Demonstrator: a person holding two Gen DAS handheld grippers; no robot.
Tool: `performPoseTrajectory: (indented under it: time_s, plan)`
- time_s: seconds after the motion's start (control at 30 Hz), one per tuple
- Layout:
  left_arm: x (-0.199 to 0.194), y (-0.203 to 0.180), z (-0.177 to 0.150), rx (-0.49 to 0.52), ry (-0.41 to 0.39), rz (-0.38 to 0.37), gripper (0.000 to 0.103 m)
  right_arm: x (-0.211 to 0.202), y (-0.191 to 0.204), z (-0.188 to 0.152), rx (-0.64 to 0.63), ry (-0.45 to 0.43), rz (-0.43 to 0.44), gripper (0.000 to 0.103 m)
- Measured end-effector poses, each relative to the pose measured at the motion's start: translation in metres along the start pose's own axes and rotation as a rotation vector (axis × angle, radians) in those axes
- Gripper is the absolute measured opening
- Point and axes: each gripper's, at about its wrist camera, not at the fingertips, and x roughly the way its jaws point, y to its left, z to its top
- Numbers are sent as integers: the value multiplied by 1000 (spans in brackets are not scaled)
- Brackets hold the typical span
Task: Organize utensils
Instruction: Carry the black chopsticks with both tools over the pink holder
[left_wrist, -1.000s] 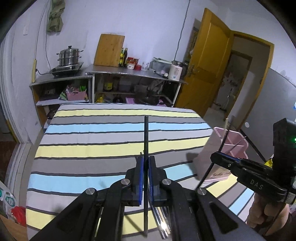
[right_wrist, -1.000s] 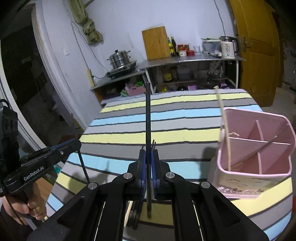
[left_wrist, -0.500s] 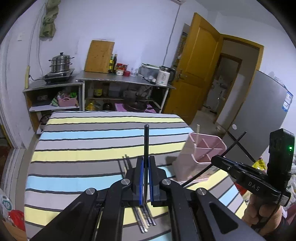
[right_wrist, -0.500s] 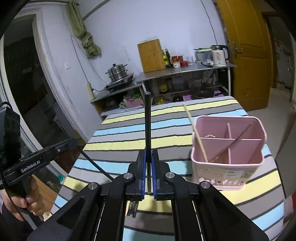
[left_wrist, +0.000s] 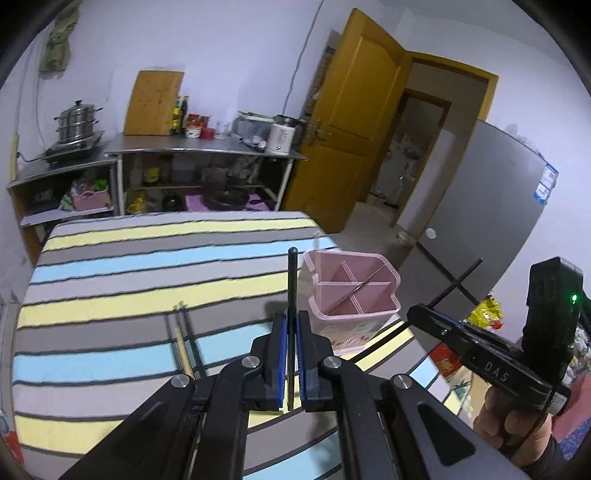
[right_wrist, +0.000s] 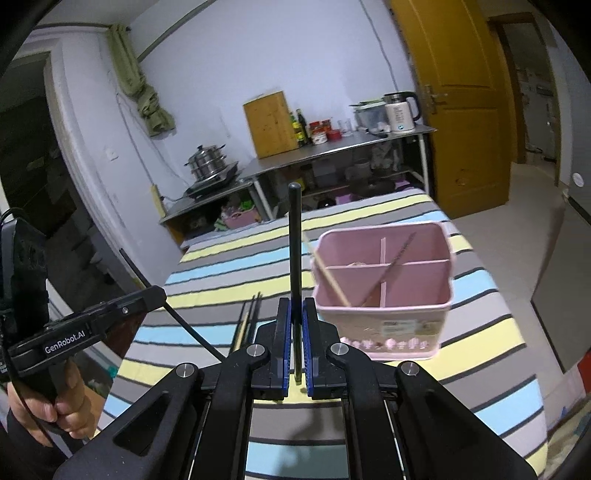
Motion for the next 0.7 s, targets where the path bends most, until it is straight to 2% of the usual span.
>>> performPoseTrajectory:
  time_s: [0.43, 0.57, 0.7]
  plan:
    - [-7, -48, 80, 56, -134, -73, 4, -49, -24, 61, 16, -181, -48, 6]
    - [7, -53, 92, 63, -139, -71, 5, -45, -29, 71, 16, -199, -64, 6]
    - [33, -50, 93, 62, -111, -57, 5, -29, -39, 71, 36, -181, -73, 6]
